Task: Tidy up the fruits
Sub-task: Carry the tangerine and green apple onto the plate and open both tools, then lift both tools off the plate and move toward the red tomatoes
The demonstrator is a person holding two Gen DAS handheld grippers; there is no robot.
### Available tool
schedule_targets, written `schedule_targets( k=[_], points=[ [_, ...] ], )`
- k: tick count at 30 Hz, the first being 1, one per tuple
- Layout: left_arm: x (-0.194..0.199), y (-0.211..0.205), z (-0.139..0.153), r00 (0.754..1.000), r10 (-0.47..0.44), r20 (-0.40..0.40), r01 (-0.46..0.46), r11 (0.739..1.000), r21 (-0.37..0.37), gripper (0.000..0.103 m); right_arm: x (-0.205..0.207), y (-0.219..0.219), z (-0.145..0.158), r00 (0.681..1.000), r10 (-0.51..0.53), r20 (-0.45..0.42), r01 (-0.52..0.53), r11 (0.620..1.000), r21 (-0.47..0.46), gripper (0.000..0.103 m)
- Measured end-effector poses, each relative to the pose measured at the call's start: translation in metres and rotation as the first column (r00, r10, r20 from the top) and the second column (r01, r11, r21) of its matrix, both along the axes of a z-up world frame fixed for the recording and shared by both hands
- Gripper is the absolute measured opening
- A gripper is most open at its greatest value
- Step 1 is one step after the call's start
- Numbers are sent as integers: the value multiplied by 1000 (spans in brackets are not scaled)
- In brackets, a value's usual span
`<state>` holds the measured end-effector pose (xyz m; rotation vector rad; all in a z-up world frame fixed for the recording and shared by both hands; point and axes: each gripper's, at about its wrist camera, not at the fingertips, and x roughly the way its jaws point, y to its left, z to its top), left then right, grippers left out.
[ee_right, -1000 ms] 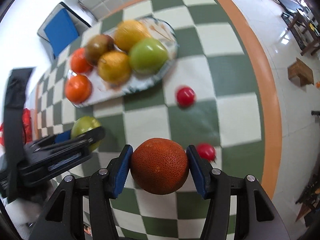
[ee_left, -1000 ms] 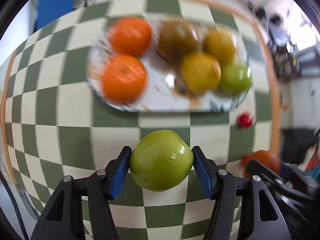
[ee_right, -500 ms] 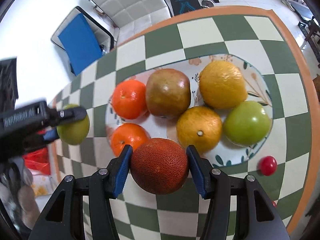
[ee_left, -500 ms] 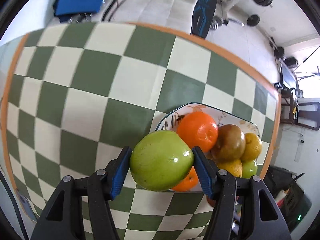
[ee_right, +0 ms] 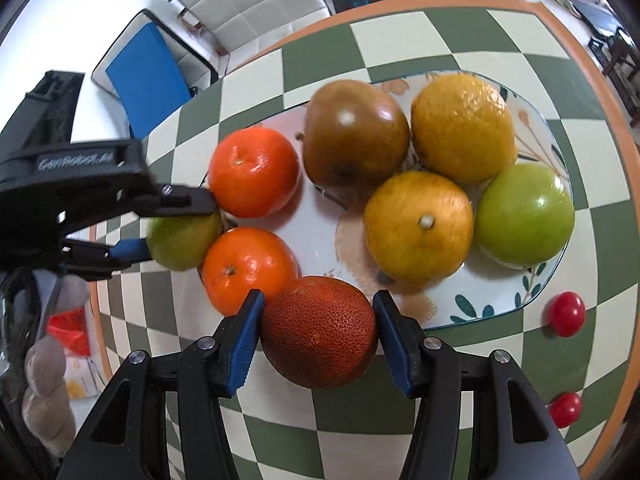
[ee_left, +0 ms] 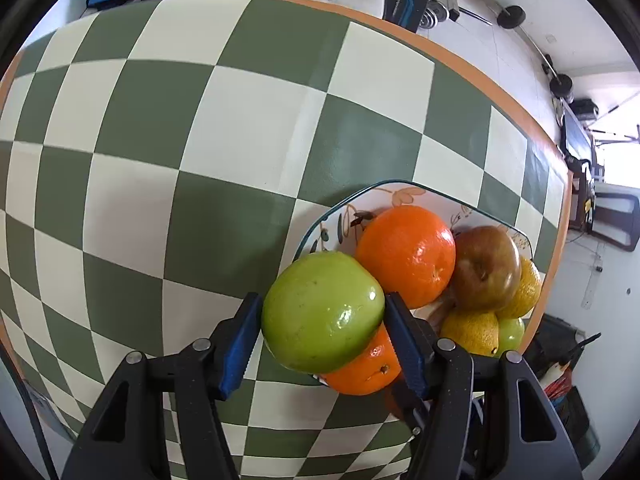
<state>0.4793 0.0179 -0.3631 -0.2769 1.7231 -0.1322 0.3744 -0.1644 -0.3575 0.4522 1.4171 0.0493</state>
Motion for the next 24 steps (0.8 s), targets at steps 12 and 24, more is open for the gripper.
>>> schedule_targets(
  k=[12, 24],
  points=[
    [-16, -7, 28, 990, -90, 112, 82, 994, 75, 94, -17, -14, 9, 999, -35, 26, 35, 999, -5, 90],
    [-101, -14, 83, 933, -163, 320, 89, 968, 235, 96, -50, -44, 86, 985, 107, 136, -58, 945, -320, 97]
  ],
)
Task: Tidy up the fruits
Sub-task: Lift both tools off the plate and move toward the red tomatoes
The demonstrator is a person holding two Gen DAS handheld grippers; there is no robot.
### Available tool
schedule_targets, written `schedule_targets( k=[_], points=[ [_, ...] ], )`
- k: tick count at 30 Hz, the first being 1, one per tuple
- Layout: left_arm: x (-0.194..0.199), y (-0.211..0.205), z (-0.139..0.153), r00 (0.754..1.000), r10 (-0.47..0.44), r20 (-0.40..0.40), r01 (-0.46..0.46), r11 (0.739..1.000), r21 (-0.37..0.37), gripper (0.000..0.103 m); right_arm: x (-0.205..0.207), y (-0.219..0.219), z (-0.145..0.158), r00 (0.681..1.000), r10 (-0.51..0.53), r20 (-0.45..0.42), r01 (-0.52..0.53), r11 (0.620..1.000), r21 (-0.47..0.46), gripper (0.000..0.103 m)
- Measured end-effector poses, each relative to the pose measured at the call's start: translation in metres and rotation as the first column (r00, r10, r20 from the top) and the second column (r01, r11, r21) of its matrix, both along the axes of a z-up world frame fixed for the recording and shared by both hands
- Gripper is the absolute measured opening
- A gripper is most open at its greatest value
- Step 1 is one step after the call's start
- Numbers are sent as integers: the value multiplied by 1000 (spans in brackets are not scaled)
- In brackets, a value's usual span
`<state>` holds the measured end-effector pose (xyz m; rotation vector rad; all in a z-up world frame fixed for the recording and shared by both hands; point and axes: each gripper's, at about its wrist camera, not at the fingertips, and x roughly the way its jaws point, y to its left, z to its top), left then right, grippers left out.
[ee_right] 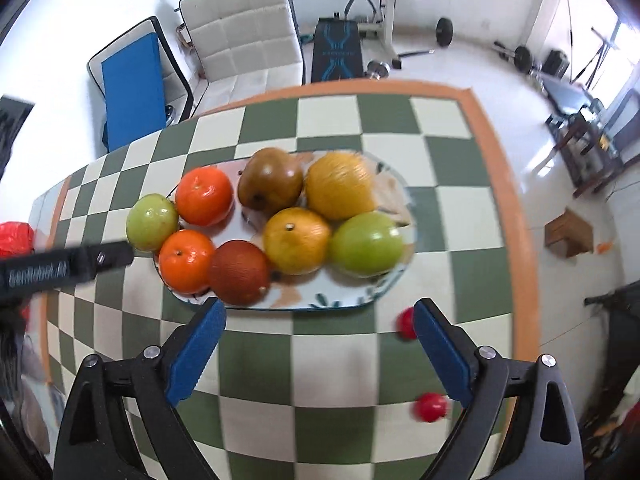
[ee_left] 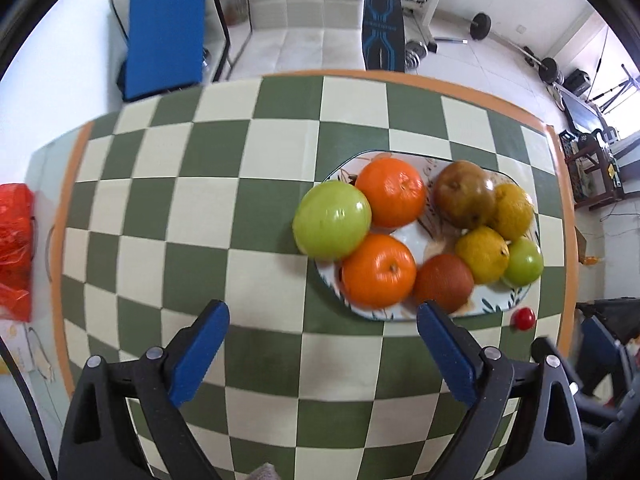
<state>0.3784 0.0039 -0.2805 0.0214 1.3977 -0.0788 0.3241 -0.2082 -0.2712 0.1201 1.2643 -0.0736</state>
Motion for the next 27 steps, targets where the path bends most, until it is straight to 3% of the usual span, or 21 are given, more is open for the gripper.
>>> schedule_targets(
  k=[11, 27],
  points=[
    [-81, -16, 77, 982, -41, 186, 37, 999, 25, 96, -51, -17, 76, 994, 8, 105, -8, 1000, 7, 97],
    [-168, -26, 153, 948, -57, 315, 69, 997, -25, 96, -154, -15, 175, 968, 24, 249, -29, 999, 18, 97]
  ],
)
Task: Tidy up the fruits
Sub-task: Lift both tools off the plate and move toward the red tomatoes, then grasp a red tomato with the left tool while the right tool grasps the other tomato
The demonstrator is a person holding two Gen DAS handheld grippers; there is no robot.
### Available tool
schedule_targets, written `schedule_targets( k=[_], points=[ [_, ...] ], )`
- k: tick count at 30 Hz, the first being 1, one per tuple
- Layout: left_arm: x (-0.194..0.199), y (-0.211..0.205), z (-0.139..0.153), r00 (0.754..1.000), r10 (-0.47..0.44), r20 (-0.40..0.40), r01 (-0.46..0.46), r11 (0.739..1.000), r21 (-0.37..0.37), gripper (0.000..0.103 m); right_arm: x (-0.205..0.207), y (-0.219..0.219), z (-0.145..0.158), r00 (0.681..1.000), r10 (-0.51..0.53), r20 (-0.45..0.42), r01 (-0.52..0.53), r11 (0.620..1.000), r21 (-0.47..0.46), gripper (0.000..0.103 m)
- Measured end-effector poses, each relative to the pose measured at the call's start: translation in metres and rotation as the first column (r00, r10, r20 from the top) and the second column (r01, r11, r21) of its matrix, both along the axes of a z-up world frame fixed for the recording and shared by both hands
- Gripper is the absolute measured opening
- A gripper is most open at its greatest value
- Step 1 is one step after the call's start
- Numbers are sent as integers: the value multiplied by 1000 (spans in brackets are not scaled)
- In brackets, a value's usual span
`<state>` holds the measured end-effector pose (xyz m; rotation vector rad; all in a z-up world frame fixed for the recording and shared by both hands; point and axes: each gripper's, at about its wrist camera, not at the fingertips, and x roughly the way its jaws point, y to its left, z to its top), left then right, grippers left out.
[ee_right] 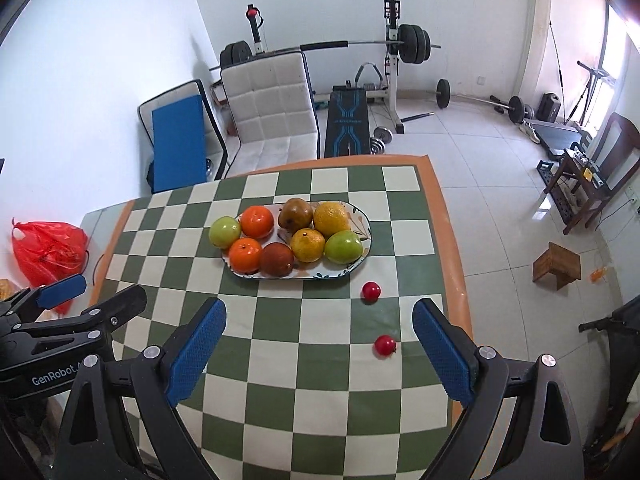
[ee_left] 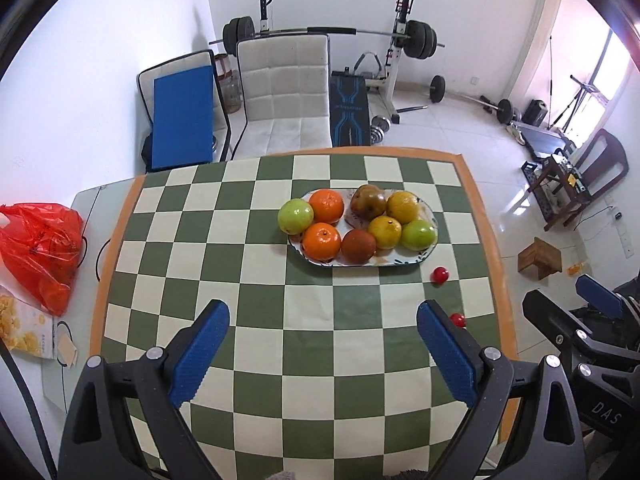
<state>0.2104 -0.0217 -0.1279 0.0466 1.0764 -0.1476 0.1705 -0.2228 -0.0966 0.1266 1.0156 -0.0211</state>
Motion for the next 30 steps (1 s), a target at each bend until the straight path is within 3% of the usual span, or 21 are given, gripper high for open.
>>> schedule_targets(
  k=[10, 18, 20, 24, 30],
  points=[
    [-14, 0, 24, 999, -1, 48, 2, 1000, -21, 96, -27, 4, 27, 999, -2, 41, 1, 1000, 17, 97],
    [-8, -1, 17, 1000, 2, 30, -1, 1000, -16, 96, -23, 1, 28, 998, -26, 52, 23, 999, 44, 96],
    [-1, -5, 10, 1000, 1, 19, -2, 1000, 7, 103, -20, -4, 24, 998, -39, 58, 36, 997, 61, 97],
    [16, -19, -14, 1000, -3, -3, 3, 996, 90, 103, -2, -26, 0, 997, -74, 18, 73, 994, 80, 97],
    [51, -62, -79, 991, -54, -119, 77, 977, 197, 103, 27, -78, -87, 972, -181, -147, 193, 979, 69, 95]
  ],
)
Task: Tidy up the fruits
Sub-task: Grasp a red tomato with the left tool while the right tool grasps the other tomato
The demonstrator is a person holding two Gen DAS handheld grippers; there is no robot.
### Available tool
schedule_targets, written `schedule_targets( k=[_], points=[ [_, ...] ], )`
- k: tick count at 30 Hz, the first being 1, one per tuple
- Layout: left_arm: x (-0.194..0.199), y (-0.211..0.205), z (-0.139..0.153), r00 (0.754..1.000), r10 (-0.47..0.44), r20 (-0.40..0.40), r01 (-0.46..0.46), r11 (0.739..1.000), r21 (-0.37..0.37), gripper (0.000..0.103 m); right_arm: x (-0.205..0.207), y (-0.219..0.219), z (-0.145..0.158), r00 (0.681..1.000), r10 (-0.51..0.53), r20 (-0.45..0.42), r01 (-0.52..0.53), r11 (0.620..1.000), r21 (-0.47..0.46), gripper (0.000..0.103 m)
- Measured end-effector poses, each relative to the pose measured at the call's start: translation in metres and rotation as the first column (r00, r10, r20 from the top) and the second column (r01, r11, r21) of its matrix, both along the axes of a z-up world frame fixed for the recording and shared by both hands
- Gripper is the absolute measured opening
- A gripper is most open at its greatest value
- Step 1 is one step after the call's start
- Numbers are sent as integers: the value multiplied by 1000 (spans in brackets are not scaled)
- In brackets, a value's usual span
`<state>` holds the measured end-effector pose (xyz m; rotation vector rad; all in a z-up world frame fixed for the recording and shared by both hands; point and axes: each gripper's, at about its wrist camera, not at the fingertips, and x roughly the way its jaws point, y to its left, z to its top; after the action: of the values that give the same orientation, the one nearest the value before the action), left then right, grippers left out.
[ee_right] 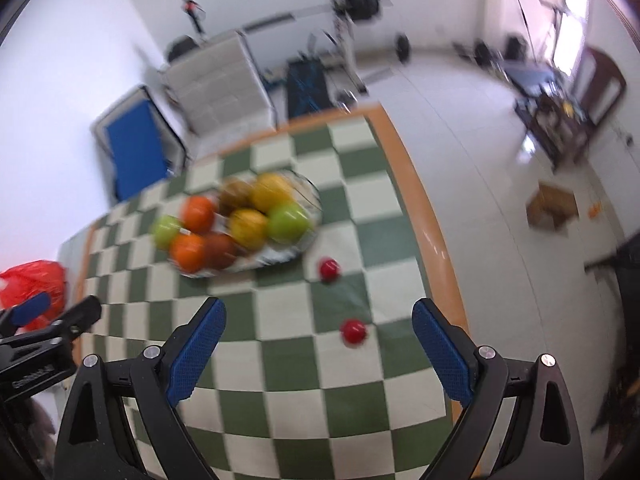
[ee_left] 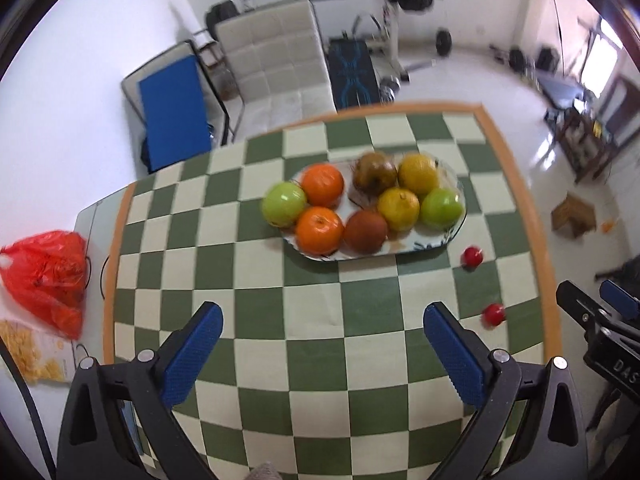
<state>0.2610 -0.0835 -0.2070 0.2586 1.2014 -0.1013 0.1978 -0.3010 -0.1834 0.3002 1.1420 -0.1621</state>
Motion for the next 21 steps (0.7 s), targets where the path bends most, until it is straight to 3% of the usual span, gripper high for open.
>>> schedule_targets(
  k=[4, 8, 10, 11, 13, 16, 19, 21],
  points=[
    [20, -35, -45, 994, -60, -94, 63, 997, 35, 103, 15, -24, -72, 991, -41, -128, 47, 998, 39, 77],
    [36, -64, -79, 981, -96, -167, 107, 993, 58, 103, 23, -26, -133, 973, -27, -228, 42, 997, 64, 67],
    [44, -78, -94, 973, -105, -205, 116, 992, 46, 103, 26, -24, -158, 964, -13, -265, 32, 997, 68, 54],
    [47, -83, -98, 969, -106, -222, 117, 993, 35, 103, 27, -21, -165, 962, -5, -274, 26, 997, 76, 51],
    [55, -93, -110, 957, -100, -271, 102, 995, -8, 100, 28, -20, -180, 956, 11, -294, 14, 996, 83, 34],
    [66, -103, -127, 934, -83, -346, 53, 994, -94, 100, 26, -22, -195, 956, 23, -291, 13, 993, 121, 32],
    [76, -115, -143, 902, -79, -423, 1, 984, -181, 99, 20, -32, -189, 966, 8, -257, 22, 993, 113, 32],
    [81, -124, -151, 894, -80, -440, -13, 979, -204, 98, 14, -43, -183, 970, -13, -245, 42, 993, 114, 32]
  ],
)
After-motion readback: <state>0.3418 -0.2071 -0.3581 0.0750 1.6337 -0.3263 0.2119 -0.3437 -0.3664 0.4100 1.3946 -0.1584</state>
